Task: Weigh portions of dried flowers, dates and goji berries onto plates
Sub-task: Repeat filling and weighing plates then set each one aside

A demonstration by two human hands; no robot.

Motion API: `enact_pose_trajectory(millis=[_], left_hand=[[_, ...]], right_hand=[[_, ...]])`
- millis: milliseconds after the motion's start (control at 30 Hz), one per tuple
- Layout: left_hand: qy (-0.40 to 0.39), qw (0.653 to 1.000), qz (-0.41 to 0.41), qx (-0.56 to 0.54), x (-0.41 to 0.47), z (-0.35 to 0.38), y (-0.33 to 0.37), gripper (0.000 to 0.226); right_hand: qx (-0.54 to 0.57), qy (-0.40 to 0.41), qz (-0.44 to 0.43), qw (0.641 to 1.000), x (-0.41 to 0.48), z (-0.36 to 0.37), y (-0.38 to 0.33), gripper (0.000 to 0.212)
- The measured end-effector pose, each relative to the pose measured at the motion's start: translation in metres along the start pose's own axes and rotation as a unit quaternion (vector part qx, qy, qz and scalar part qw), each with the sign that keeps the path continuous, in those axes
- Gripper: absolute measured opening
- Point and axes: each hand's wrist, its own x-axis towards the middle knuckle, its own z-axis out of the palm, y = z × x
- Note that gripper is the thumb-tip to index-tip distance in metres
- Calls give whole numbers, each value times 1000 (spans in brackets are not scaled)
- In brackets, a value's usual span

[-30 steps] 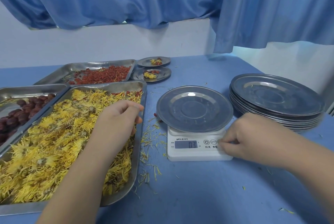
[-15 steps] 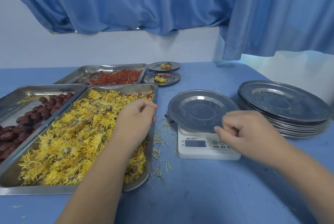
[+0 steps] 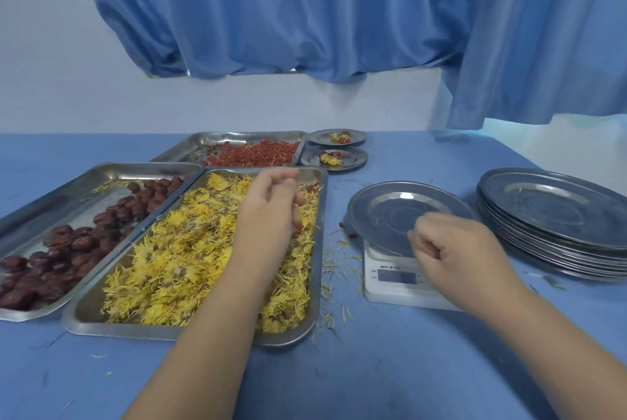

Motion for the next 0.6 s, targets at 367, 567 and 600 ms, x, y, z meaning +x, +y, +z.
enact_pose_trajectory(millis=[367,567,600], left_hand=[[-216,811,26,543,88,-83,-6,37],[-262,724,39,636,104,-73,-10,36],[-251,729,43,636,105,-72,-10,34]], right_hand=[[23,-9,-8,1000,-1,1,-4,74],[32,7,13,999,-2,-4,1,70],[35,8,18,999,-2,-5,2,68]])
